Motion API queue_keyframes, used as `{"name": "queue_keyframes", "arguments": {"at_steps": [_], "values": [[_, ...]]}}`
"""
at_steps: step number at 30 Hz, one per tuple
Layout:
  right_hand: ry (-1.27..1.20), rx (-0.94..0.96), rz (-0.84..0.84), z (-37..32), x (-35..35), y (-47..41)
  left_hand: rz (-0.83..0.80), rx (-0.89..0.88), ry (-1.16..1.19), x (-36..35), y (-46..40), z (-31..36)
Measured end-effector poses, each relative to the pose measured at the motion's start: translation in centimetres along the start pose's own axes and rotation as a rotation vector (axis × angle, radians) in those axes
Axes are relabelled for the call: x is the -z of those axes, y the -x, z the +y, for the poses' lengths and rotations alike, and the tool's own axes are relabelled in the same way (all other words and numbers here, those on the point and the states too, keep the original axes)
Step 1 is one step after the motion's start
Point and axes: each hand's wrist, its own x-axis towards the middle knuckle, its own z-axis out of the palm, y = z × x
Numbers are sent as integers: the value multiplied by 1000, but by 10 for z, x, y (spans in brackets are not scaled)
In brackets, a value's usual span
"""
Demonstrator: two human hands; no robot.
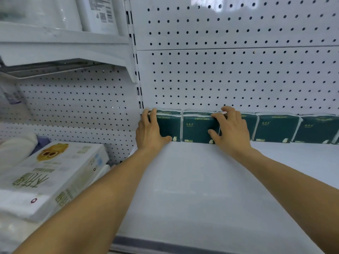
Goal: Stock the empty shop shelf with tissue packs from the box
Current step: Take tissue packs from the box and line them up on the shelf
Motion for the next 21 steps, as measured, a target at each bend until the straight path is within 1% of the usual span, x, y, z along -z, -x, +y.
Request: {"name": "queue_keyframes", "arguments": {"at_steps": [2,4,8,10,13,15,18,21], "values": [[33,-43,-27,-10,7,2,-40,1,-53,9,4,-2],[36,-55,-43,-24,18,7,-34,-24,-111,24,14,-4],[-2,11,-4,-62,44,30,100,-128,-150,65,50,-6],[-21,58,47,-84,58,49,158,-189,-185,85,76,-10],[-65,144,147,-115,76,84,285,-301,-234,111,117,-24],[-92,177,168,-133,85,111,342,-345,-262,128,148,-37],[-134,235,181,-162,96,155,333,-371,-280,154,205,-58],[-187,297,175,-195,101,203,297,-349,-257,176,265,-84]]}}
